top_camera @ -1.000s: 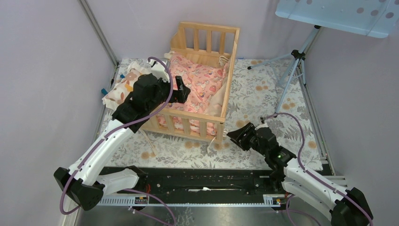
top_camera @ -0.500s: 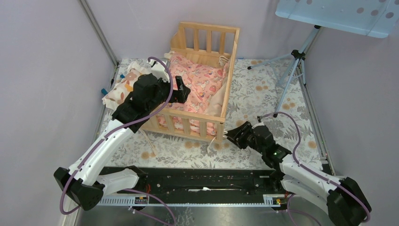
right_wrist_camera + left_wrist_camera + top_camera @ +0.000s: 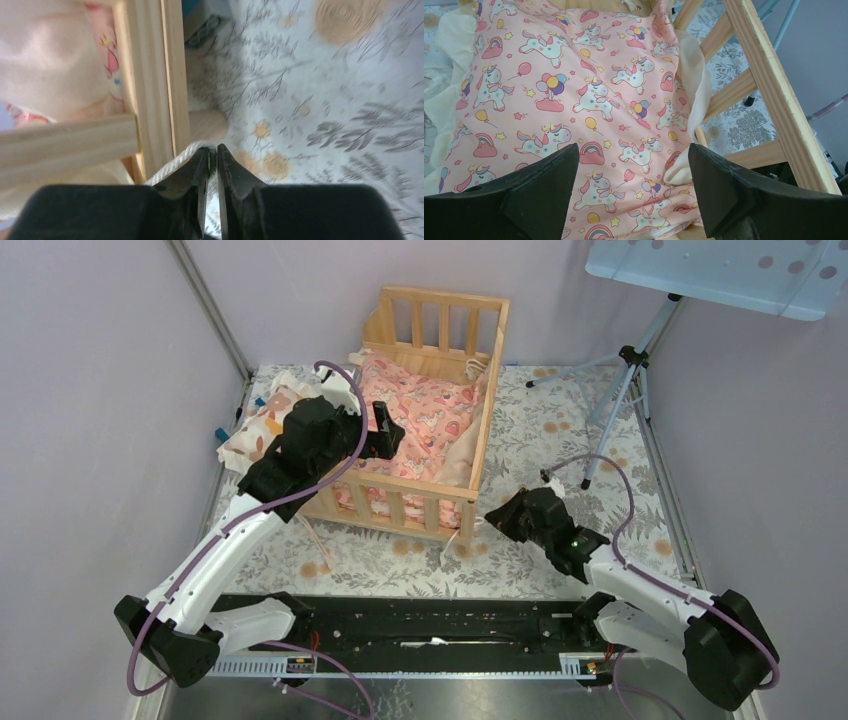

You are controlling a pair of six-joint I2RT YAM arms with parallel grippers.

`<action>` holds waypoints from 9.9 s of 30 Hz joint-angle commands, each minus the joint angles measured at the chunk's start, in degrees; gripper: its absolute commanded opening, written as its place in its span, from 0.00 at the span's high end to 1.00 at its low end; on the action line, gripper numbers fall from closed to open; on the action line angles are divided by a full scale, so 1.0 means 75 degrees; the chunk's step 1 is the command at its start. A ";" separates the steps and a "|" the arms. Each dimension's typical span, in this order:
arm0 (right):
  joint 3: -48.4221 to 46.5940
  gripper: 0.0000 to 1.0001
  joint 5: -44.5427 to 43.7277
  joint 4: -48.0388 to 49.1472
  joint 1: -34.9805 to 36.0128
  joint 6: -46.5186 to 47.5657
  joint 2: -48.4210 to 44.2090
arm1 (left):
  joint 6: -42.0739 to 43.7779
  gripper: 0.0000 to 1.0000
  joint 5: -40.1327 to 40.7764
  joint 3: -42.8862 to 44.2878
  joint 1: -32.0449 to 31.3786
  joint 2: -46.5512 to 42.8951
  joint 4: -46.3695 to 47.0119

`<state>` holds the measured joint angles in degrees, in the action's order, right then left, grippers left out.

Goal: Set up the pet bed
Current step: Cross the ropes on the bed frame.

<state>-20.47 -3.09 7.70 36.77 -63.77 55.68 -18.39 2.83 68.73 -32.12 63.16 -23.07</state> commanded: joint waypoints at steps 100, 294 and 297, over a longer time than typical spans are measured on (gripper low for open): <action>-0.2251 0.25 -0.1710 -0.3708 0.0029 0.3750 -0.1612 | -0.3148 0.20 0.6639 -0.6197 -0.8057 -0.1250 0.5245; 0.0778 0.90 0.2862 -0.3616 0.0041 0.1403 -0.2355 | -0.3947 1.00 0.5174 -0.3668 -0.8643 0.1431 0.3780; 0.0533 0.76 0.2514 -0.3697 0.0041 0.1572 -0.2060 | -0.4081 1.00 0.5054 -0.3673 -0.8379 0.1756 0.4165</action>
<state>-15.77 17.85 -18.92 36.86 -52.03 37.82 -48.36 39.90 40.73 -97.23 73.87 -0.30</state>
